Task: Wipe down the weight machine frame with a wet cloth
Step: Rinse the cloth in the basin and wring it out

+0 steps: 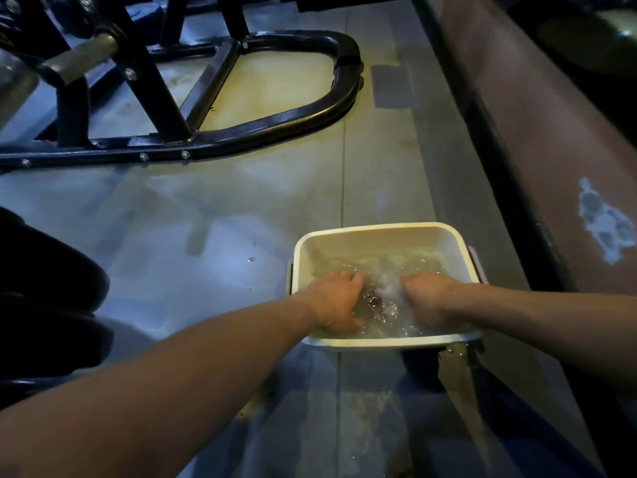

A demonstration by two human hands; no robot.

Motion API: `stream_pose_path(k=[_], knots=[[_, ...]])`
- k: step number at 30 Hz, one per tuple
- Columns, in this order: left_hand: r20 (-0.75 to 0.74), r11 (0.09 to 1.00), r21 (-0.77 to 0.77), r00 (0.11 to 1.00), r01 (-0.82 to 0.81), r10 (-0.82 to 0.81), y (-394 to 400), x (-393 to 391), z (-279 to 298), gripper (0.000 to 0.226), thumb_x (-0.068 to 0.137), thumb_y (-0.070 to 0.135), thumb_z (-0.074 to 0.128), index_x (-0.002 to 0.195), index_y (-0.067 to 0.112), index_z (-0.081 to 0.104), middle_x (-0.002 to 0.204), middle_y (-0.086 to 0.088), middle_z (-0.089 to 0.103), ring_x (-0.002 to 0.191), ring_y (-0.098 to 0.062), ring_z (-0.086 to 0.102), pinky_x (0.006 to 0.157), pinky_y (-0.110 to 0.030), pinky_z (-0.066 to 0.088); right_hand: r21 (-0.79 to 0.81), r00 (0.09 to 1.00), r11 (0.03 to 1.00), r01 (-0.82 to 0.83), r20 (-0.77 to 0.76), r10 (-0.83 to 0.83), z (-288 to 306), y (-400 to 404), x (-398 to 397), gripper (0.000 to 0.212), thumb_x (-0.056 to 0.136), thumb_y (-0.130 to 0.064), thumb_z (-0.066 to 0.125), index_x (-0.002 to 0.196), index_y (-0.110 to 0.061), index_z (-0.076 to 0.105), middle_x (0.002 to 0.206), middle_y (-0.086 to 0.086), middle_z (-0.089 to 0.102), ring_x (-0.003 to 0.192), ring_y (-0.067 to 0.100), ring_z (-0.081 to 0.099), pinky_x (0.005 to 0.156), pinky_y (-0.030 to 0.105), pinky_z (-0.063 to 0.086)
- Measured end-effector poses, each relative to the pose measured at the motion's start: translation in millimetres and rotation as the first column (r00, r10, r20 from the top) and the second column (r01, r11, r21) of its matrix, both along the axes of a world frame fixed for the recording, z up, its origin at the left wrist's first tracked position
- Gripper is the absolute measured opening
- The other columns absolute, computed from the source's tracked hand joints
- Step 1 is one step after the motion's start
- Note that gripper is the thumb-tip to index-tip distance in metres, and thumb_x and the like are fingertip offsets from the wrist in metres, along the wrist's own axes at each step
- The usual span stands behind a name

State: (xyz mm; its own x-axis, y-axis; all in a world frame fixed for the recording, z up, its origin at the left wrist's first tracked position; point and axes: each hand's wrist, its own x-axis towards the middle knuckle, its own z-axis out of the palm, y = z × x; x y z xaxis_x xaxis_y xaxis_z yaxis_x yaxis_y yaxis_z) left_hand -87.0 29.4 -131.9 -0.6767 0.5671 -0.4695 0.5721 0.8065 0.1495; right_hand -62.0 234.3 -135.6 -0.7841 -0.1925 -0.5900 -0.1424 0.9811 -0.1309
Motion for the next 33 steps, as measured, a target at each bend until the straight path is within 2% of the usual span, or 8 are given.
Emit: stream_pose_path(k=[3,9,12,17,21,24,28,33], knots=[[0.034,1.0,0.022,0.999,0.018,-0.018,7.9,2.9,-12.9,0.103,0.085,0.031,0.077,0.158,0.036,0.004,0.147,-0.008,0.044,0.119,-0.031,0.057,0.1,-0.045,0.052,-0.059,0.998,0.997,0.044,-0.031,-0.046,-3.4,-3.4,5.7,0.009,0.095,-0.02,0.065,0.094,-0.024,0.056,0.087,-0.006,0.057,0.087,0.021,0.059,0.075,0.029,0.045],[0.225,0.999,-0.005,0.973,-0.052,0.052,22.3,2.1,-11.6,0.075,0.09,0.0,0.065,0.153,0.031,0.038,0.132,-0.008,0.06,0.109,-0.028,0.061,0.088,-0.037,0.054,-0.171,0.989,0.984,-0.047,0.127,0.069,-11.9,-8.1,8.8,0.014,0.1,-0.021,0.056,0.112,-0.018,0.062,0.104,0.006,0.066,0.093,0.017,0.06,0.079,0.031,0.053],[0.421,0.954,0.024,0.869,-0.298,0.26,26.2,-5.8,-0.1,0.042,0.091,0.006,0.06,0.131,0.018,0.064,0.119,-0.01,0.067,0.106,-0.03,0.066,0.089,-0.038,0.058,-0.101,0.984,0.993,-0.054,0.161,0.07,-9.0,-15.6,8.2,0.007,0.098,-0.022,0.063,0.101,-0.016,0.06,0.104,0.004,0.058,0.111,0.024,0.052,0.095,0.036,0.046],[0.647,0.811,0.076,0.647,-0.58,0.403,16.0,-11.7,20.0,0.03,0.092,0.02,0.069,0.121,0.021,0.062,0.112,-0.01,0.069,0.101,-0.024,0.068,0.089,-0.037,0.06,-0.386,0.983,0.904,0.183,0.098,-0.157,-9.1,-9.0,7.5,0.042,0.088,-0.027,0.074,0.12,-0.035,0.048,0.105,-0.007,0.062,0.101,0.014,0.06,0.088,0.032,0.051],[0.494,0.835,0.139,0.768,-0.532,0.408,9.0,-10.9,23.5,0.045,0.087,0.043,0.079,0.124,0.02,0.064,0.108,-0.005,0.068,0.1,-0.025,0.067,0.082,-0.031,0.054,-0.39,0.987,0.909,0.151,0.006,-0.162,4.6,-11.0,-5.1,0.038,0.088,-0.009,0.068,0.115,-0.027,0.048,0.105,-0.004,0.059,0.095,0.014,0.058,0.072,0.025,0.045],[0.287,0.881,0.177,0.879,-0.439,0.38,0.4,-4.1,30.0,0.072,0.085,0.042,0.081,0.142,0.02,0.043,0.118,-0.005,0.064,0.105,-0.028,0.065,0.084,-0.034,0.053,-0.393,0.986,0.913,0.108,-0.073,-0.148,14.1,-13.4,-12.0,0.027,0.087,-0.005,0.064,0.104,-0.024,0.057,0.106,0.002,0.063,0.098,0.022,0.061,0.077,0.03,0.049],[-0.017,0.985,0.123,0.992,-0.121,0.124,-7.0,7.7,40.4,0.061,0.09,0.033,0.074,0.141,0.021,0.043,0.121,-0.008,0.057,0.097,-0.026,0.057,0.083,-0.036,0.049,-0.467,0.962,0.841,0.273,0.133,-0.238,34.6,-15.9,-17.7,0.021,0.092,-0.005,0.055,0.107,-0.017,0.064,0.103,0.011,0.07,0.098,0.027,0.064,0.079,0.033,0.052],[0.243,0.908,0.114,0.897,-0.403,0.368,-2.6,-0.8,49.5,0.039,0.092,0.039,0.073,0.121,0.014,0.065,0.093,-0.005,0.067,0.081,-0.022,0.065,0.071,-0.034,0.057,-0.465,0.892,0.785,0.41,0.385,-0.237,58.5,-8.1,-29.6,0.025,0.094,-0.01,0.054,0.118,-0.013,0.06,0.108,0.015,0.066,0.09,0.023,0.061,0.069,0.029,0.052]])
